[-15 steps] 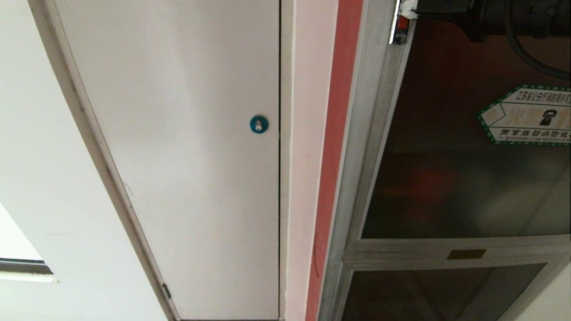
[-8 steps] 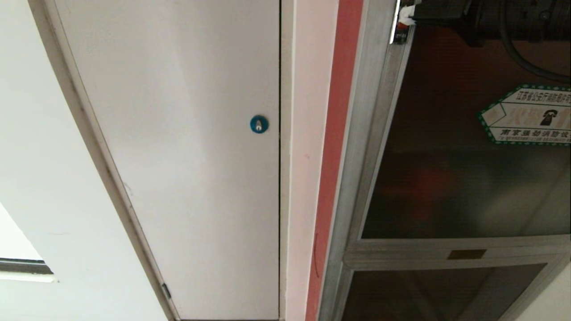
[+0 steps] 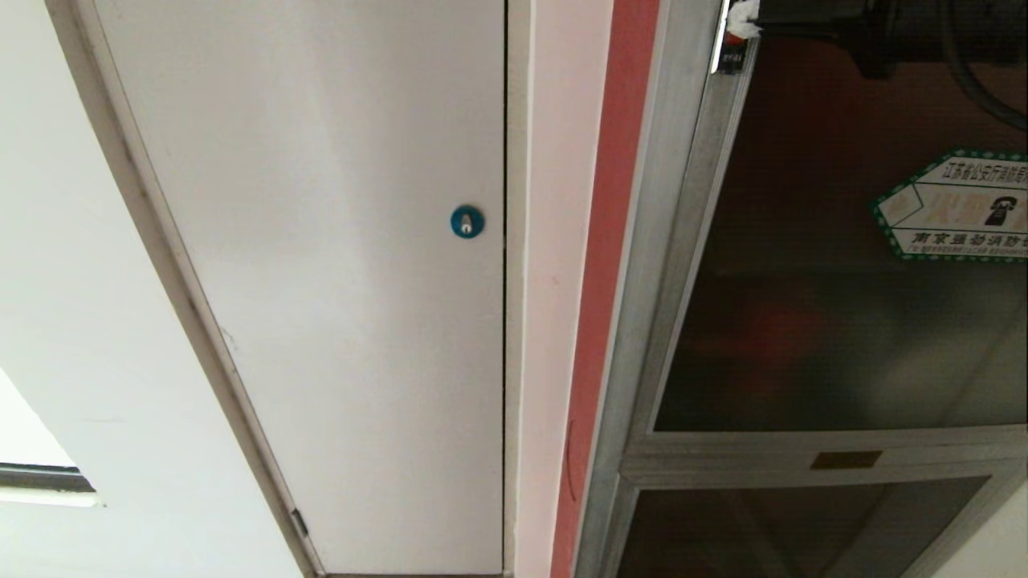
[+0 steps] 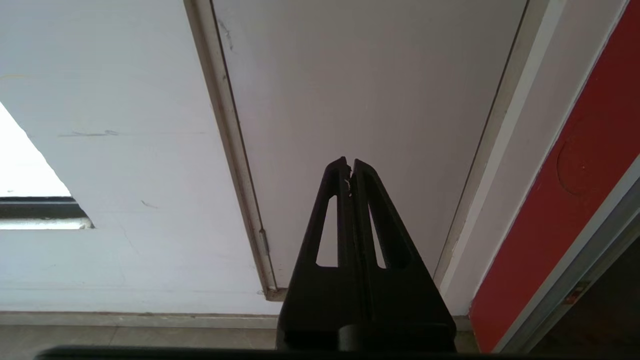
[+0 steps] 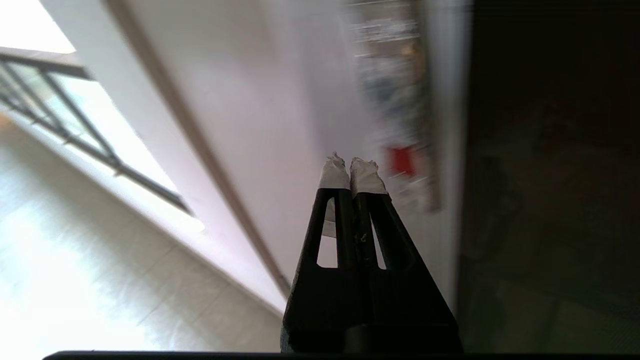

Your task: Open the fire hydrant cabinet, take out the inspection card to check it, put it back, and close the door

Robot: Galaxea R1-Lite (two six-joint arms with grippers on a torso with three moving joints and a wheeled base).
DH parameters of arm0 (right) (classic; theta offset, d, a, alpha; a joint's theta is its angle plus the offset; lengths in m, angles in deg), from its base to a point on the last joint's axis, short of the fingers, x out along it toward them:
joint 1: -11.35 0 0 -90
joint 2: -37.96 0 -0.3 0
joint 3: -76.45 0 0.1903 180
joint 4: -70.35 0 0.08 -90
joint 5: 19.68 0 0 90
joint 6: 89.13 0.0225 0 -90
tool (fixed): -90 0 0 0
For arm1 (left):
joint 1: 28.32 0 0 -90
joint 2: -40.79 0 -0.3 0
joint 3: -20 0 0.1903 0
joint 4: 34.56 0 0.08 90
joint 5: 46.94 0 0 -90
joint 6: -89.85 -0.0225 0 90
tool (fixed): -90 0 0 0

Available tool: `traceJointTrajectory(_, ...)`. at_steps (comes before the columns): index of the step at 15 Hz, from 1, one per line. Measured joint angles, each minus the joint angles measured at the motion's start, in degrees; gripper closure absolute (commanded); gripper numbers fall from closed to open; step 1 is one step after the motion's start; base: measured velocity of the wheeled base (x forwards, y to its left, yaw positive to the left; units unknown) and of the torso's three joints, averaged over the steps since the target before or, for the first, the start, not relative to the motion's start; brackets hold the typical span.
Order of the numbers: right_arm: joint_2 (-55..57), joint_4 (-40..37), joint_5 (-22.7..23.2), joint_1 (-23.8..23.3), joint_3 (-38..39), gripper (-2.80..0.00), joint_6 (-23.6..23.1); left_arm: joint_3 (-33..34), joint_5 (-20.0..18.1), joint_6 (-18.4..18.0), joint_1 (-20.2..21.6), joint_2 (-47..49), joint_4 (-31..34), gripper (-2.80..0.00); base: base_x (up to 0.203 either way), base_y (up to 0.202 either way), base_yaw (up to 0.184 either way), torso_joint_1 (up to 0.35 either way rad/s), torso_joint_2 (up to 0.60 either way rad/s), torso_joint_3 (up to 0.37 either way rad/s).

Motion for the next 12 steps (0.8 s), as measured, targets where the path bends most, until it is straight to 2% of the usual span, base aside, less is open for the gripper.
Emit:
traceJointTrajectory(6, -10.8, -2.8, -0.2, 5.5, 5.9, 0.00, 3.0, 0.0, 0.0, 0.0, 0.0, 0.0, 0.0, 0.00, 0.000, 0.000, 0.000, 0.000, 0.00, 0.000)
traceJointTrajectory(12, -24.3, -5.8, -0.6, 5.9, 17.0, 0.00, 4.8, 0.0, 0.0, 0.0, 0.0, 0.0, 0.0, 0.00, 0.000, 0.000, 0.000, 0.000, 0.00, 0.000)
